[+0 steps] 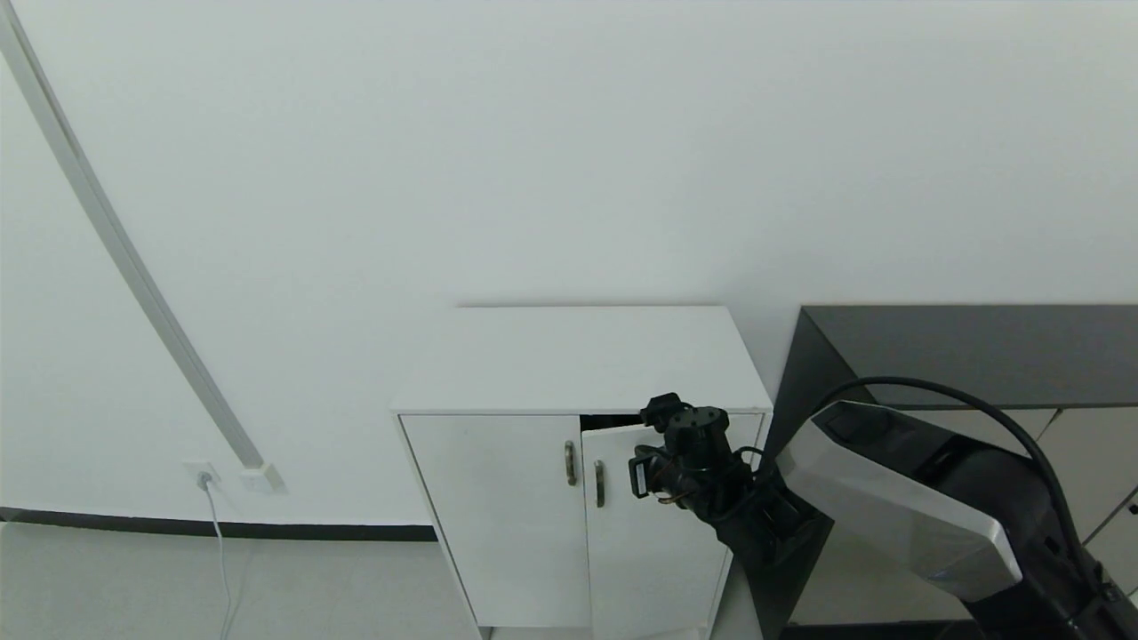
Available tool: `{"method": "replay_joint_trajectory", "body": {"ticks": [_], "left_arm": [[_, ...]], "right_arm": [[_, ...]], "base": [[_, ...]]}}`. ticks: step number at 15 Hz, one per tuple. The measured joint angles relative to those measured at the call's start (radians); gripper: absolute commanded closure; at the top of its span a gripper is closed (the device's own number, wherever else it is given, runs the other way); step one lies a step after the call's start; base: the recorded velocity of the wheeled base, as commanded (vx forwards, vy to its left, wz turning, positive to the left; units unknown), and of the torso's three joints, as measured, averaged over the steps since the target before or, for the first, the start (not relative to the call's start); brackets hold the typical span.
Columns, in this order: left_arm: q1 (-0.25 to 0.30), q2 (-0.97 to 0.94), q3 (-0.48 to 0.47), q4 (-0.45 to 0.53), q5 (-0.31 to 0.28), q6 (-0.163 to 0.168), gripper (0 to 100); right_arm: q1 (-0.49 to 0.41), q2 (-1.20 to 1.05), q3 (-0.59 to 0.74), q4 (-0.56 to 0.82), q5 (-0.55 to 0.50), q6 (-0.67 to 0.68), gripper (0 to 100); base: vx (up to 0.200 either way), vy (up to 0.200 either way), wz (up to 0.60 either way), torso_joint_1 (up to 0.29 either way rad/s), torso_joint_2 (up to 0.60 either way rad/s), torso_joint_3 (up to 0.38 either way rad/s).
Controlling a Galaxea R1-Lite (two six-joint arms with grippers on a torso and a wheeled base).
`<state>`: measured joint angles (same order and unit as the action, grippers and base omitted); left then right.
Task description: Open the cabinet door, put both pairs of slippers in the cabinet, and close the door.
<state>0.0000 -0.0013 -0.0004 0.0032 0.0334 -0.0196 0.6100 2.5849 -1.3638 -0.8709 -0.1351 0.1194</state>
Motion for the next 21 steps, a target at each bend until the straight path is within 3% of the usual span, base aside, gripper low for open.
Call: {"method": "replay_joint_trajectory", "body": {"ticks": [11, 21], "left_arm": [[0.0, 0.0, -0.001, 0.001, -0.001, 0.0, 100], [0.0, 0.0, -0.001, 0.0, -0.001, 0.003, 100]], "right_arm": [[-0.041, 0.034, -0.114, 0.055, 0.0, 0.0, 100], [-0.047, 0.042, -0.138, 0.05, -0.003, 0.0, 100]], "base": [[0.0, 0.0, 0.0, 0.0, 0.0, 0.0], [0.0, 0.0, 0.0, 0.0, 0.0, 0.0]]}}
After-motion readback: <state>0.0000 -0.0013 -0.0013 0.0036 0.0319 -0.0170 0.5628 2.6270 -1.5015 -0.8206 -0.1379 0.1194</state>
